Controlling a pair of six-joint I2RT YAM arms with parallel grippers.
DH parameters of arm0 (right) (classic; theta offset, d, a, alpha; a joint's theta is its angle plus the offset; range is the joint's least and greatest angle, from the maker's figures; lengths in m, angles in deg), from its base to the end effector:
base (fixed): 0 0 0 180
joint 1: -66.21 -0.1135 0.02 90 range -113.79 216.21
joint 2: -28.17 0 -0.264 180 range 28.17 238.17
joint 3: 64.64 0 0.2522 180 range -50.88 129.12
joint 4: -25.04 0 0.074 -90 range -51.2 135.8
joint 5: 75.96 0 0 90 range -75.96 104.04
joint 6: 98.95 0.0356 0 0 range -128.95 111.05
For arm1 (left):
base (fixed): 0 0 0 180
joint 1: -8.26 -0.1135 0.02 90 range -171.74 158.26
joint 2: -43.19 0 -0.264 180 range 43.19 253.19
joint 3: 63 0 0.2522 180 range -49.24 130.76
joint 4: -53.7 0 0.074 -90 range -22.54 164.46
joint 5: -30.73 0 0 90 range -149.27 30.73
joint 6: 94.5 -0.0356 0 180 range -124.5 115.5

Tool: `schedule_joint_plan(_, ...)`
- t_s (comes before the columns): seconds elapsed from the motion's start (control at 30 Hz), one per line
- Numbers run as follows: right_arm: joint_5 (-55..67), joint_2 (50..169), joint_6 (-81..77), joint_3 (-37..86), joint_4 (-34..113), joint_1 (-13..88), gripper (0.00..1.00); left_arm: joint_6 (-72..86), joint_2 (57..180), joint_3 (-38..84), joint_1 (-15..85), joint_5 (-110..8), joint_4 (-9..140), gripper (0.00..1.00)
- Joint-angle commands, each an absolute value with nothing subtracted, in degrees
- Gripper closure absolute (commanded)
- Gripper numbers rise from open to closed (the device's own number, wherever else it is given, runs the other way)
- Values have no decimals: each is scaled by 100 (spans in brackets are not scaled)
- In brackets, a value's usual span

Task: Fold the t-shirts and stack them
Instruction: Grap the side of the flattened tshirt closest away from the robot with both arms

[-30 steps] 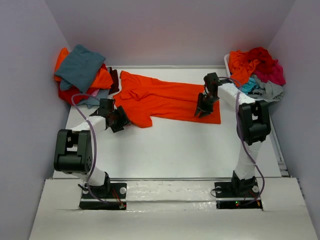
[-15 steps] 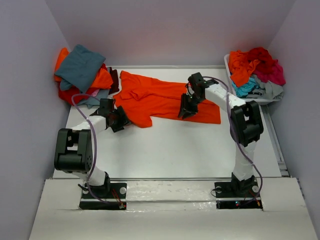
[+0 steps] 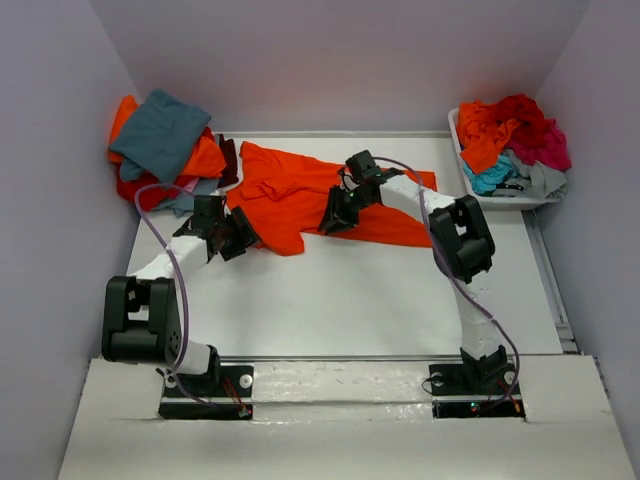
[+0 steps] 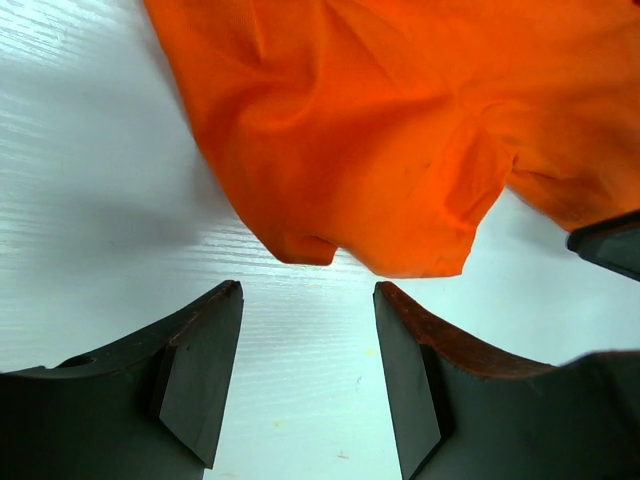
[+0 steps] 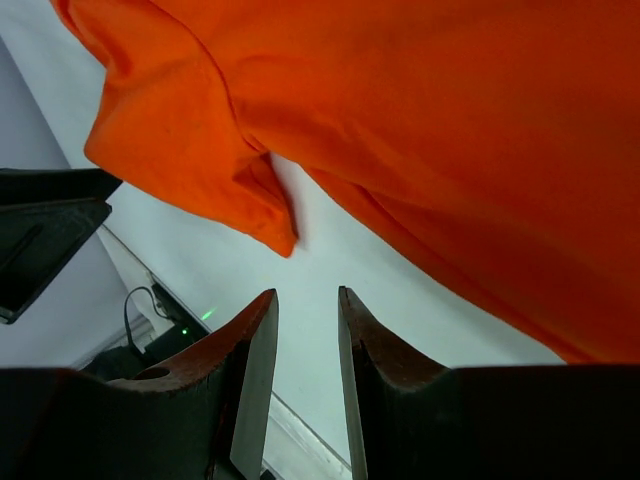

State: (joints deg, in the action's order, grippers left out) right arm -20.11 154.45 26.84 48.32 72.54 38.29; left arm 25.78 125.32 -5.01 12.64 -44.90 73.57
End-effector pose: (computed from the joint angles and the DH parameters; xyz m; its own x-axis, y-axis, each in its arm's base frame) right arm 0.4078 0.2387 0.1779 -0.9938 0.0211 -0.1089 -0.0593 0.7283 0.6827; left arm 0.2905 -0.0311 0.1965 -0.7253 -0.4343 -0.5342 -0.1317 0.8491 -0.5116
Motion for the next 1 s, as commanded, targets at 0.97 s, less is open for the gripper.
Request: schedule_joint_plan(0.97,-2191,15561,3367,4448,5963,3018,63,2274,12273,-301,1239,-4564,7625,33)
